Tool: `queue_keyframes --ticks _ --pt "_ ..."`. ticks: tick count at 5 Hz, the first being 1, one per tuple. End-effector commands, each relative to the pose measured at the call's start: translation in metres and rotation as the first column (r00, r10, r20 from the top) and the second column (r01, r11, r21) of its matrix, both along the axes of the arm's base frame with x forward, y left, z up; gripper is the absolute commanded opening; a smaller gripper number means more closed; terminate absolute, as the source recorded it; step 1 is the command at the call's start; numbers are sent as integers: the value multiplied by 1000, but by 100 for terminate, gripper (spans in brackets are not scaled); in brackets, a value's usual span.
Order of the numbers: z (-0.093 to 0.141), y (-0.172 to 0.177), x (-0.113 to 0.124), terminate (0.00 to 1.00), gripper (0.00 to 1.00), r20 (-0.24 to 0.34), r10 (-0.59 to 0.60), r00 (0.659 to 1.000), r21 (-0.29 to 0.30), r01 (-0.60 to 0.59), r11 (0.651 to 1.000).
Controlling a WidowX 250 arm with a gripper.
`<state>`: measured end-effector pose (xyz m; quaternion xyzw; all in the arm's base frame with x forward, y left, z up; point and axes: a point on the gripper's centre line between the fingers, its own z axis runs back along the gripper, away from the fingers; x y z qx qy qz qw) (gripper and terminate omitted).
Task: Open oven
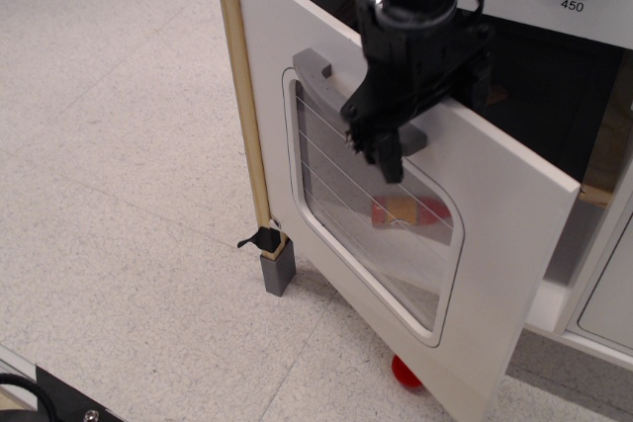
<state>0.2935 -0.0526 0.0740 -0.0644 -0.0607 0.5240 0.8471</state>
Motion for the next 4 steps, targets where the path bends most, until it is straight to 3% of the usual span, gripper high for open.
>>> queue_keyframes --ticks 1,3,4 --pt "19 42 -18 0 100 5 -74 997 -36 75 997" --pt "36 87 -36 0 100 -133 -313 941 101 327 940" --pt "34 114 -42 0 100 -155 -324 933 193 350 917"
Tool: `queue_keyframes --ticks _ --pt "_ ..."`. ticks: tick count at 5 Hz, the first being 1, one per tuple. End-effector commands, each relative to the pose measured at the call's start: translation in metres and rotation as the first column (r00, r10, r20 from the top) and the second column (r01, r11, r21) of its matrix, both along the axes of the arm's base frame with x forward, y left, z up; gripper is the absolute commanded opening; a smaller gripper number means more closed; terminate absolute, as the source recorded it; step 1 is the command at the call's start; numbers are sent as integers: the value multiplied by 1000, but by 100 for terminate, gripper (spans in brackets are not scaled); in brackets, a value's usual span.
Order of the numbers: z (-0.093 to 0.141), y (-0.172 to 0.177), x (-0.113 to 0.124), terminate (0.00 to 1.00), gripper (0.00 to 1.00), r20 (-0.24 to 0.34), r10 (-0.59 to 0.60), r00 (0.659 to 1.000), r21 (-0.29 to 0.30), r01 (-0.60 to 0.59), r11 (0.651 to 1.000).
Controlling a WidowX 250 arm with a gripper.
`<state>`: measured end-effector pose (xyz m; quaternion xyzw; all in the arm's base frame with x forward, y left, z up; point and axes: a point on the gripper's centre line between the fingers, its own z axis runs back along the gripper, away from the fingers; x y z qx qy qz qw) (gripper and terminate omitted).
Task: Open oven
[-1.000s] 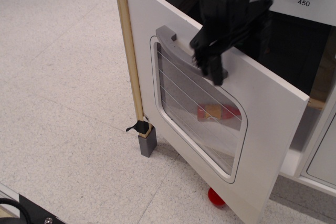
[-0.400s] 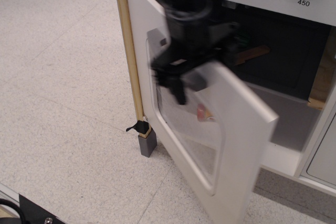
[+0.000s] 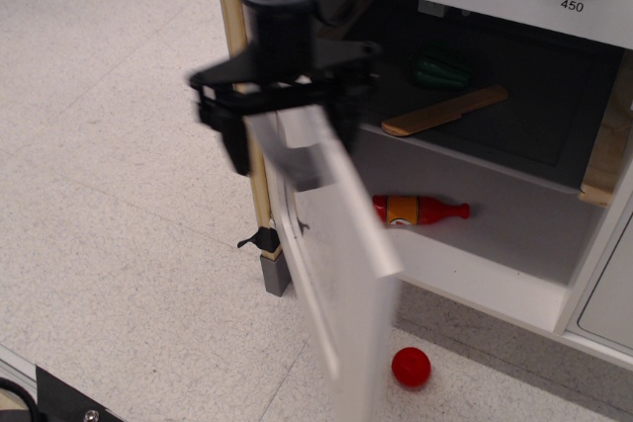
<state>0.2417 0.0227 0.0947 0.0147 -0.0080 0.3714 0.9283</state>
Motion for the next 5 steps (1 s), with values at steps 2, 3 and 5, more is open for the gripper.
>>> queue_keyframes --ticks 2,3,5 --pt "12 87 4 0 100 102 -112 988 178 92 980" --pt "23 103 3 0 100 135 -148 980 186 122 975" --pt "47 85 11 0 100 166 -142 976 143 119 983"
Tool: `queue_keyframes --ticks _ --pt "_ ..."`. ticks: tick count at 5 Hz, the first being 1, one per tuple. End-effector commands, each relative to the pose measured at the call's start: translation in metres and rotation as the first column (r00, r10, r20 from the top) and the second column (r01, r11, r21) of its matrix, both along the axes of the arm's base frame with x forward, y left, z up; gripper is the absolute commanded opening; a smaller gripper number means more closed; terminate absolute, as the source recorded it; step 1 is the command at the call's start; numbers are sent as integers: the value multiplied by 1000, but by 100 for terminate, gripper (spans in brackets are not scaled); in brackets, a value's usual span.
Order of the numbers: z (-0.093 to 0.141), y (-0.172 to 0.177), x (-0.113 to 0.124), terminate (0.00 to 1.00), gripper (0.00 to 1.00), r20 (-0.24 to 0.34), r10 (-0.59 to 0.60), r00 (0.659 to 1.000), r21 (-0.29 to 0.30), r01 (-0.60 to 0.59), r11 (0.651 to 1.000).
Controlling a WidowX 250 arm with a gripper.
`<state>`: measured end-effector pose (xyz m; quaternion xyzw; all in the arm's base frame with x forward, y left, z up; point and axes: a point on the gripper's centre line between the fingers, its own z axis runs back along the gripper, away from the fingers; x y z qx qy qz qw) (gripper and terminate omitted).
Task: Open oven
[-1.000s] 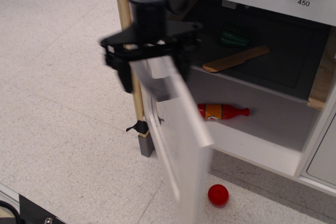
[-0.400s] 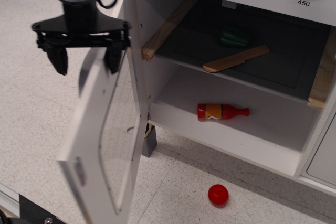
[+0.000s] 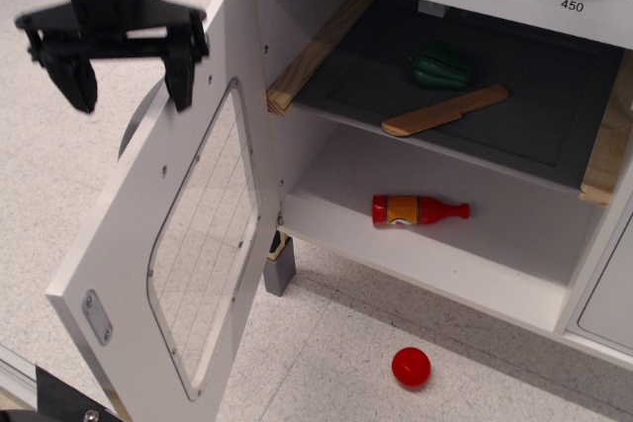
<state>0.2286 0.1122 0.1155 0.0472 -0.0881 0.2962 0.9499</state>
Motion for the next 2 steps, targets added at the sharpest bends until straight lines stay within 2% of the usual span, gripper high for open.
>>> queue_keyframes --ticks 1,2 --pt "38 -30 35 0 100 47 51 998 -24 -50 998" --pt "38 -58 43 100 100 49 55 997 -23 -54 998"
